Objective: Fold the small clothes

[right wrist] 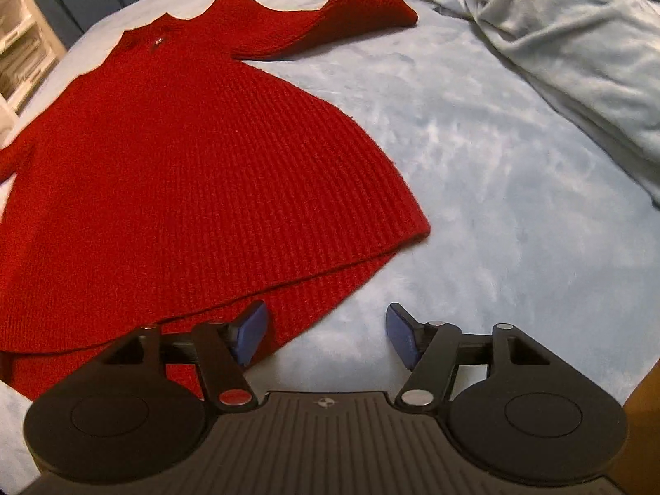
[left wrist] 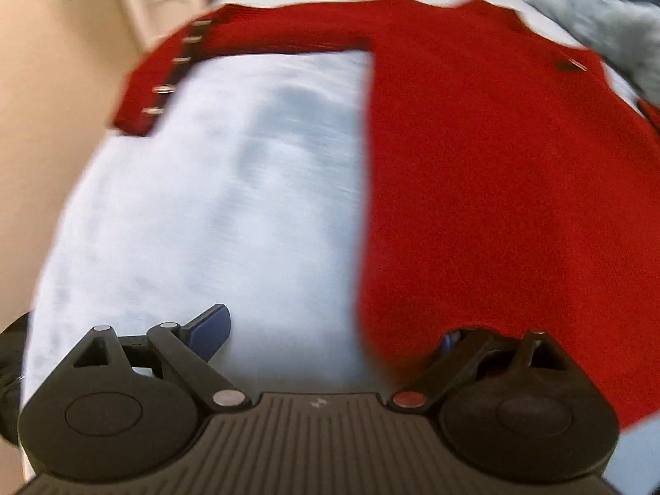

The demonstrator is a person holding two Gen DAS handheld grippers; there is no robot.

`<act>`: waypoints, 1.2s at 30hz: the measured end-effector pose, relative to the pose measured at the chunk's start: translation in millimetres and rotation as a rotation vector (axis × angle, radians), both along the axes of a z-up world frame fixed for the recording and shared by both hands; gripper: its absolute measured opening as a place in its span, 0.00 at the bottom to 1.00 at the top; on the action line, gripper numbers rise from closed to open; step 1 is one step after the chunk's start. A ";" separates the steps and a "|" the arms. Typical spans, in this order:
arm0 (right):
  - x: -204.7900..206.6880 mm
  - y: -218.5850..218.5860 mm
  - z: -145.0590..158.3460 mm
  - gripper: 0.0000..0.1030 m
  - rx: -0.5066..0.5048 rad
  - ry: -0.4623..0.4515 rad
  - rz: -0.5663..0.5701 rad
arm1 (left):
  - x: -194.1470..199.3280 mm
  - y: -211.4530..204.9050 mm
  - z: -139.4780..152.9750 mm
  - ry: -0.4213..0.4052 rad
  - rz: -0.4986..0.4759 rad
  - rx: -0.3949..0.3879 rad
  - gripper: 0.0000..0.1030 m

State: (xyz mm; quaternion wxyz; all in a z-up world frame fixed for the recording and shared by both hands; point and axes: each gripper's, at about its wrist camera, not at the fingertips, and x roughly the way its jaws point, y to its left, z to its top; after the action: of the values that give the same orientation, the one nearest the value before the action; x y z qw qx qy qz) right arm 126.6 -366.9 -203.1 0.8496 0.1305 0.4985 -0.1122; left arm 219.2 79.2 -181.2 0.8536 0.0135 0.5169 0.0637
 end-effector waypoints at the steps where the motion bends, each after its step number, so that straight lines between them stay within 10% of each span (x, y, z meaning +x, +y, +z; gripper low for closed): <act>1: -2.0 -0.4 -2.1 0.65 -0.026 0.008 0.000 | 4.5 6.7 -0.5 0.007 0.023 -0.014 0.93; 12: 39.7 -33.3 -15.0 0.70 -0.089 -0.123 -0.179 | 37.7 10.1 11.4 -0.041 0.108 -0.042 0.93; 17: 53.8 -79.0 -16.2 0.70 0.193 -0.171 -0.375 | 52.5 17.4 22.5 -0.069 0.147 -0.077 0.94; 21: 47.2 -68.5 -19.4 0.69 0.217 -0.149 -0.295 | 50.6 11.3 8.0 -0.015 0.135 -0.130 0.94; 23: 44.1 -50.6 -20.0 0.54 0.178 -0.134 -0.222 | 46.9 3.7 -3.6 0.036 0.103 -0.183 0.94; 24: 44.3 -40.7 -20.0 0.28 0.129 -0.117 -0.177 | 44.4 -1.2 -7.2 0.061 0.080 -0.215 0.93; 26: 44.0 -26.6 -17.1 0.10 0.047 -0.103 -0.120 | 37.1 -13.6 -8.8 0.080 0.024 -0.237 0.74; 29: 46.1 -26.3 -3.9 0.08 -0.012 -0.075 -0.123 | 26.9 -29.1 -7.4 0.101 -0.074 -0.204 0.09; 36: 11.5 -31.2 86.3 0.07 -0.076 -0.188 -0.003 | -8.7 15.1 52.3 -0.057 -0.015 -0.189 0.07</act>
State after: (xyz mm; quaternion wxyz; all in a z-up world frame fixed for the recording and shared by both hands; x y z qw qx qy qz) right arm 138.2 -398.1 -116.8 0.8968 0.1088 0.4119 -0.1198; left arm 210.5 94.3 -129.0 0.8660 -0.0650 0.4958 0.0086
